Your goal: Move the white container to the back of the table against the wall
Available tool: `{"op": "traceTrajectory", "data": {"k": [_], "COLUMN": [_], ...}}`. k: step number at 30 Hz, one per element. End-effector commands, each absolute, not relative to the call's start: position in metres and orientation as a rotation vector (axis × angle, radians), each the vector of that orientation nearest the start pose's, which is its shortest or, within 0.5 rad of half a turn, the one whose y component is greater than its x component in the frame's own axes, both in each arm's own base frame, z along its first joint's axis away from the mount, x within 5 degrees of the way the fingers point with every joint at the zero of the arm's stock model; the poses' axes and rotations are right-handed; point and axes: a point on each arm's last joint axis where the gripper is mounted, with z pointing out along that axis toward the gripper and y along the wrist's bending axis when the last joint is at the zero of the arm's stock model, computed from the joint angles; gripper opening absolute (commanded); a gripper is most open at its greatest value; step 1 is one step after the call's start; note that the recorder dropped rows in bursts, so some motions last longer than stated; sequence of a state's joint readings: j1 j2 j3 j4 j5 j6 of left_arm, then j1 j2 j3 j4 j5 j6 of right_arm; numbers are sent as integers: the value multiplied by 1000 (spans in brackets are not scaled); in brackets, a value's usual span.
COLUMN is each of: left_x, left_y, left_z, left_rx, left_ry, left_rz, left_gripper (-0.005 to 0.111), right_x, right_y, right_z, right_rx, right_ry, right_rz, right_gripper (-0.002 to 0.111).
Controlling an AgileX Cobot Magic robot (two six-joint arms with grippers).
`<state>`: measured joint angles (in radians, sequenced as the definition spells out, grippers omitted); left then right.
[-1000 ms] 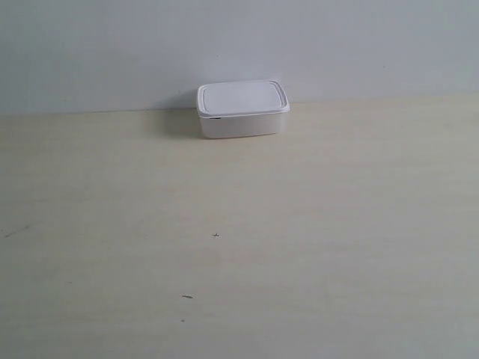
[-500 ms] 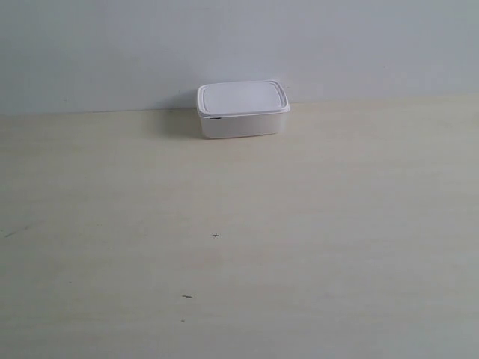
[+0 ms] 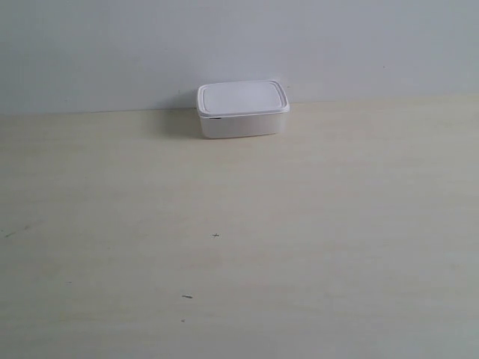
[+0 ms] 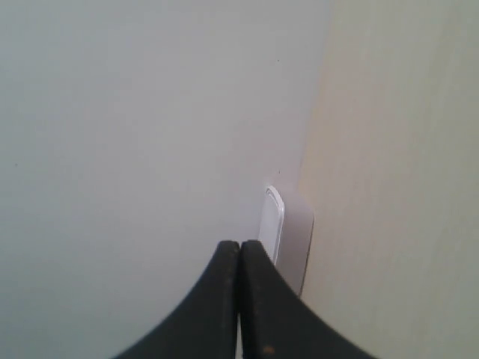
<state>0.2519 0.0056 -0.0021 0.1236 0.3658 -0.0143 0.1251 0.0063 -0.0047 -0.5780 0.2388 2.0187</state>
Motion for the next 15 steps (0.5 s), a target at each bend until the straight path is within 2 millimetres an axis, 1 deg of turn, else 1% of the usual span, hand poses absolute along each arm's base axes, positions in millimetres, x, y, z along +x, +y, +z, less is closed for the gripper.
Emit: {"op": "traceTrajectory", "data": {"k": [1, 4, 10, 11, 13, 15], "left_x": [50, 50, 50, 50, 50, 50], "left_y": [17, 17, 17, 17, 17, 17], "left_z": [181, 181, 181, 181, 181, 181], "left_rx": [-181, -182, -182, -182, -182, -182], "left_ry": [1845, 1845, 1845, 1845, 1845, 1845], "left_rz": [278, 276, 276, 276, 276, 276], "left_gripper": [0, 0, 0, 0, 0, 0], "right_x": [56, 55, 55, 55, 55, 55], "right_y": [-5, -7, -7, -7, -7, -7], "right_z": [194, 188, 188, 188, 188, 188], "right_rx": [1212, 1320, 1305, 1273, 1151, 946], "right_ry": [1354, 1358, 1368, 1388, 1460, 1562], "right_rz": [1051, 1052, 1038, 1011, 909, 738], "right_gripper": [0, 0, 0, 0, 0, 0]}}
